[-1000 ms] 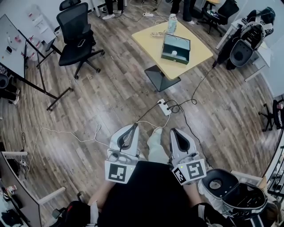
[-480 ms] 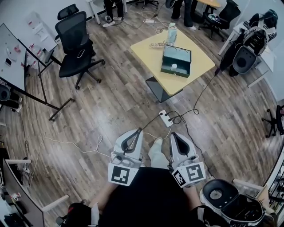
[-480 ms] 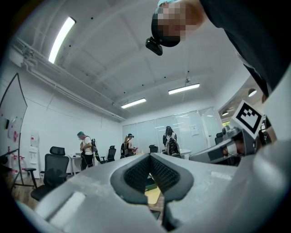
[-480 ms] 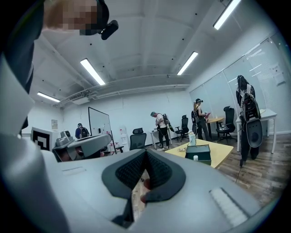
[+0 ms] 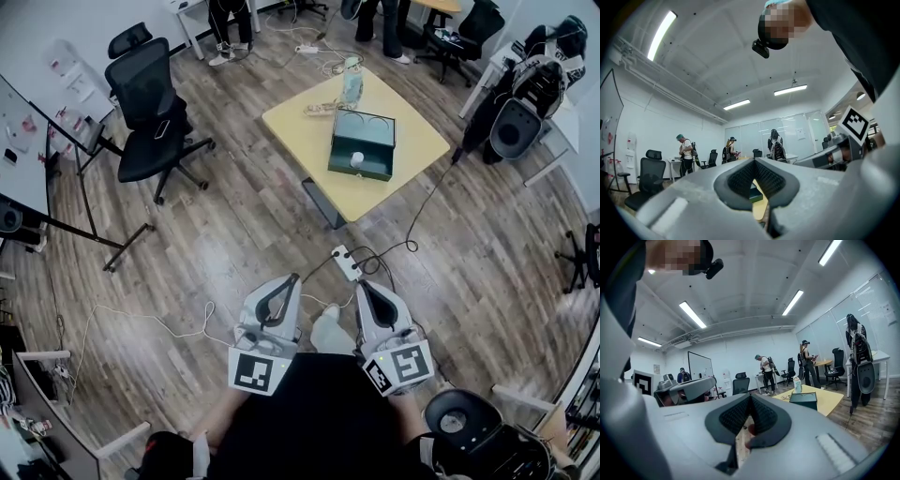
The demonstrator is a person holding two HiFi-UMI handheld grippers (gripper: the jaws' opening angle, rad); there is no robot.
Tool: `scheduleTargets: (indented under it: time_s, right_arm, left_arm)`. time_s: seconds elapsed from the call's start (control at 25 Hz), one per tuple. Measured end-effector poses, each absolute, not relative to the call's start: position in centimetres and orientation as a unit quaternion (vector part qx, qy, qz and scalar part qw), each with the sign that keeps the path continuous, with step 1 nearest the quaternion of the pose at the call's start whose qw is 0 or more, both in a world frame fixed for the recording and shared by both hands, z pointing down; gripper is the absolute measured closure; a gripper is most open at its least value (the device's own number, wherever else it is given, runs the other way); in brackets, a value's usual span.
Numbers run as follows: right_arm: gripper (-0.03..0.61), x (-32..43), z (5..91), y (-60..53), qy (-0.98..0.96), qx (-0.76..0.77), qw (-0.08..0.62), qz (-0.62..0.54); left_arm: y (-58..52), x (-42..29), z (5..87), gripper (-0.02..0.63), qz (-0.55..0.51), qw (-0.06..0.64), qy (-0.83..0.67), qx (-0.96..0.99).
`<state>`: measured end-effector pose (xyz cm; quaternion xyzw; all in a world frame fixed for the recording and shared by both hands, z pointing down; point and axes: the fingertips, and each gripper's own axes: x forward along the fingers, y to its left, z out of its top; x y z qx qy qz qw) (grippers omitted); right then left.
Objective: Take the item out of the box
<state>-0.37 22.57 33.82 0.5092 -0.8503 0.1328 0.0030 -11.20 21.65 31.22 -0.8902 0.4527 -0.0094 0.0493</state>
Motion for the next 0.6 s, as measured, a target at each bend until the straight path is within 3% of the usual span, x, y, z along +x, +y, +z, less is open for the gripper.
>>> scheduleTargets:
  time_s: [0.6]
  right_arm:
    - [0.575, 4.0, 34.2, 14.1, -0.857, 0.500, 0.013, 0.127]
  left_arm:
    - [13.6, -6.6, 30.8, 0.614, 0.011, 0.054, 0.460, -0.886]
